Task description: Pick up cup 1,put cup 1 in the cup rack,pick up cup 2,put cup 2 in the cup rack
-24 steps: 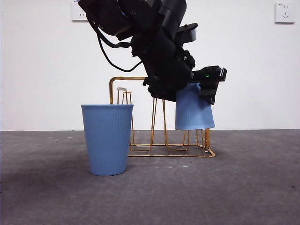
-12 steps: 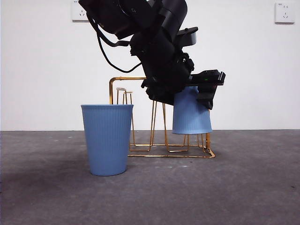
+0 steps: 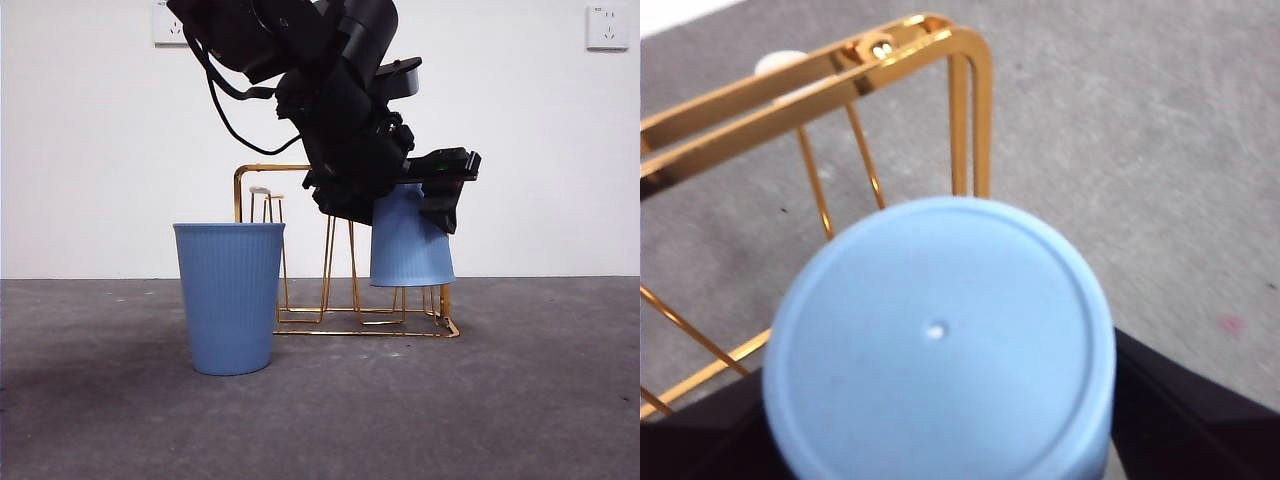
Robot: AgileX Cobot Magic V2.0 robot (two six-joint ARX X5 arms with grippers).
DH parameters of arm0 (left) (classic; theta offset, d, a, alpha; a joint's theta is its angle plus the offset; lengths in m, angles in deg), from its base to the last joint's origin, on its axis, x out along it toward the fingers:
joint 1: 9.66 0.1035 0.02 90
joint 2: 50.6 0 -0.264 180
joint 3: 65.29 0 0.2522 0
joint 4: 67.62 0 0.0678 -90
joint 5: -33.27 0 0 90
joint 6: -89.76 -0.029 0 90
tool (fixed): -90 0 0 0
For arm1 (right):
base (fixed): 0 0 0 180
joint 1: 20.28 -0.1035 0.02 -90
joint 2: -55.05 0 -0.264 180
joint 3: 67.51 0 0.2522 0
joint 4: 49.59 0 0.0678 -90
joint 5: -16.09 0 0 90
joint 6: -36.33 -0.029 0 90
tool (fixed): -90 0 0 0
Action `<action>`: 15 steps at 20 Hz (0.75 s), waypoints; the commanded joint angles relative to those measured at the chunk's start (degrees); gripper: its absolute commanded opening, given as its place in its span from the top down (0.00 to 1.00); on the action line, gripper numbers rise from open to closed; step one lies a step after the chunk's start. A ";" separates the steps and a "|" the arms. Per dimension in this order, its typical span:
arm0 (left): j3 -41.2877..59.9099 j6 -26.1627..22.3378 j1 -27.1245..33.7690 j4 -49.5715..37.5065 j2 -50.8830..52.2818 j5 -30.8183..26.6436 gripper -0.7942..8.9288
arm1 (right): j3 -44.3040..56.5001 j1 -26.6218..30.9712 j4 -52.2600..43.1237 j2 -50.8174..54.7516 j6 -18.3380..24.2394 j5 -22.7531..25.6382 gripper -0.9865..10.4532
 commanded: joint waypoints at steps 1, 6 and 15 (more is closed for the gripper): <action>0.00 0.98 -0.39 5.40 -2.21 3.15 0.42 | 0.28 0.02 -0.24 -0.02 0.39 0.20 0.72; -2.86 0.98 -0.39 8.37 -2.21 3.15 0.42 | 0.28 0.02 -0.24 -0.02 0.42 0.20 0.72; -8.24 0.98 -0.44 17.75 -2.21 5.07 0.42 | 0.28 0.02 -0.26 -0.02 0.42 0.20 0.72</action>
